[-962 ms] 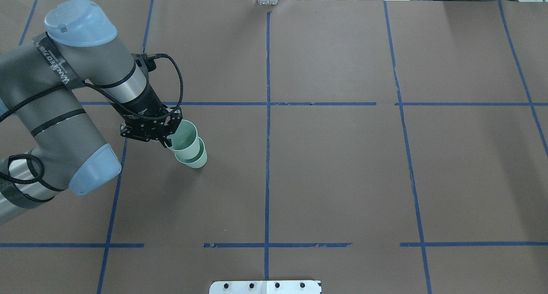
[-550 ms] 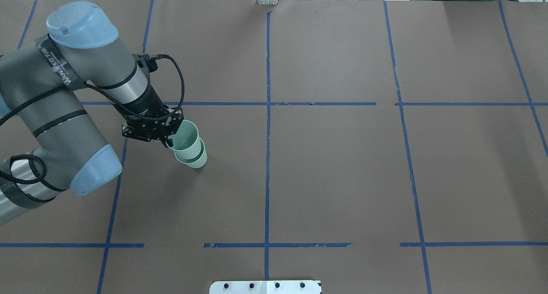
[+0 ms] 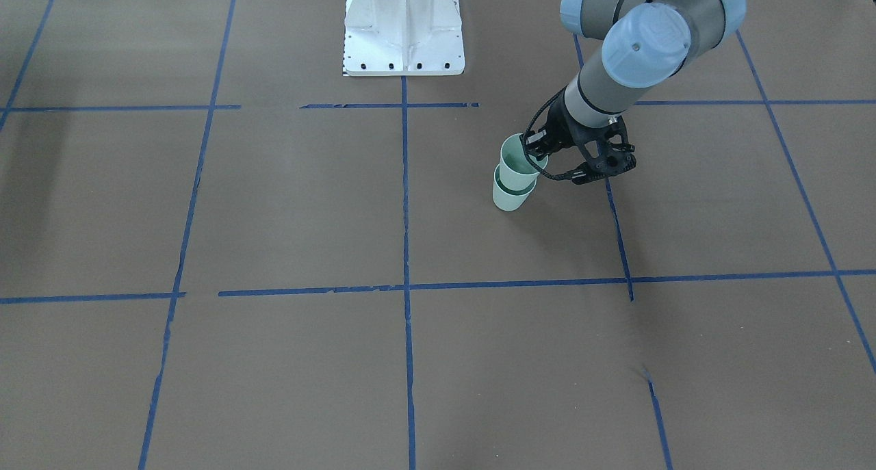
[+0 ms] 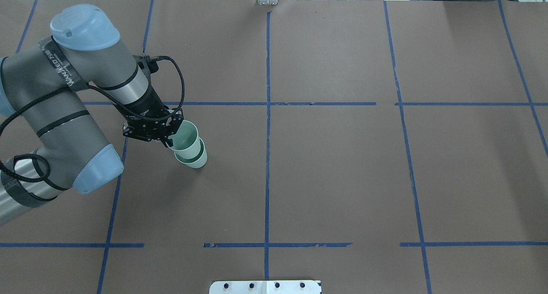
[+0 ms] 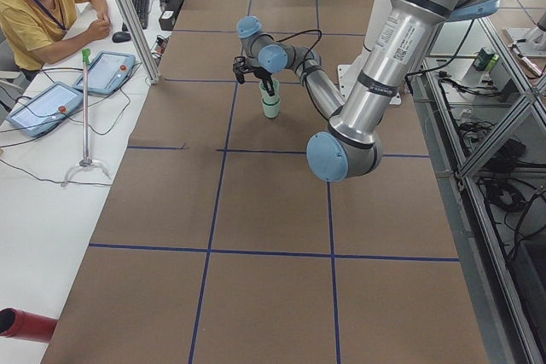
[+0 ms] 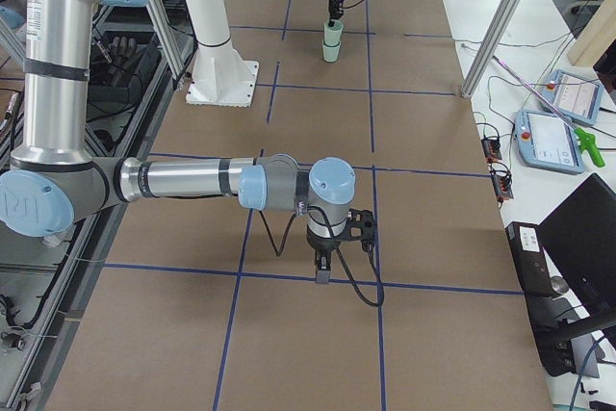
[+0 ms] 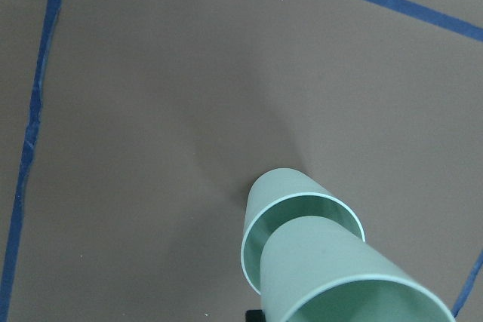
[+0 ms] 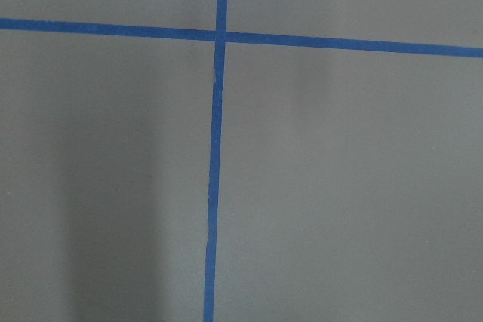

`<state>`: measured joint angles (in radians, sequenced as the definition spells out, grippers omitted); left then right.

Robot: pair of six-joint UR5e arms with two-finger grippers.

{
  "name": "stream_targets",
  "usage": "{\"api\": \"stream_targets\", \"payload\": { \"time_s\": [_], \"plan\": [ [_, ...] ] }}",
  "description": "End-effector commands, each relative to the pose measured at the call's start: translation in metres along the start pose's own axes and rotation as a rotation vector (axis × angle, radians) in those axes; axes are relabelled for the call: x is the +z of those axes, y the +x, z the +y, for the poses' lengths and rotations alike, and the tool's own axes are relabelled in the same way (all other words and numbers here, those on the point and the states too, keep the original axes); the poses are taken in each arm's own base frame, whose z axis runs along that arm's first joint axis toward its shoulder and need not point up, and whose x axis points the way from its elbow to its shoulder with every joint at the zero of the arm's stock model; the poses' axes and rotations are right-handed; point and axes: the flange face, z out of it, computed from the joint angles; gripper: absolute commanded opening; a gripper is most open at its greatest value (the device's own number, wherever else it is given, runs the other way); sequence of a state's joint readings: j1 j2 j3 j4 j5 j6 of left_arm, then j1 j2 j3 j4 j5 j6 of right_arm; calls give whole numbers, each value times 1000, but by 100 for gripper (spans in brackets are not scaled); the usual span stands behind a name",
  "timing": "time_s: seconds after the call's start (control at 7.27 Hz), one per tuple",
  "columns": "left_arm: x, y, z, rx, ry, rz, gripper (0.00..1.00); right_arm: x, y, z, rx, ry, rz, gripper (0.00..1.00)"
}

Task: Stack cups
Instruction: 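Lower the held cup into the other cup and open the left gripper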

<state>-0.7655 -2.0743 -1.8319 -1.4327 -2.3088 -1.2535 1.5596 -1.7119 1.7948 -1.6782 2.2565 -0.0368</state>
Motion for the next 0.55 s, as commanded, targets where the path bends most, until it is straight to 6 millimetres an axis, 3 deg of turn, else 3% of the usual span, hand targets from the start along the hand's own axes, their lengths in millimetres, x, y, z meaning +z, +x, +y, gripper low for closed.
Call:
{"api": "stream_targets", "payload": {
  "time_s": [0.0, 0.14, 0.41],
  "plan": [
    [4, 0, -4, -7, 0, -2, 52, 0, 0, 0, 0, 0, 0, 100],
    [4, 0, -4, -12, 1, -2, 99, 0, 0, 0, 0, 0, 0, 100],
    [1, -1, -3, -16, 5, 1, 100, 0, 0, 0, 0, 0, 0, 100]
  ]
}}
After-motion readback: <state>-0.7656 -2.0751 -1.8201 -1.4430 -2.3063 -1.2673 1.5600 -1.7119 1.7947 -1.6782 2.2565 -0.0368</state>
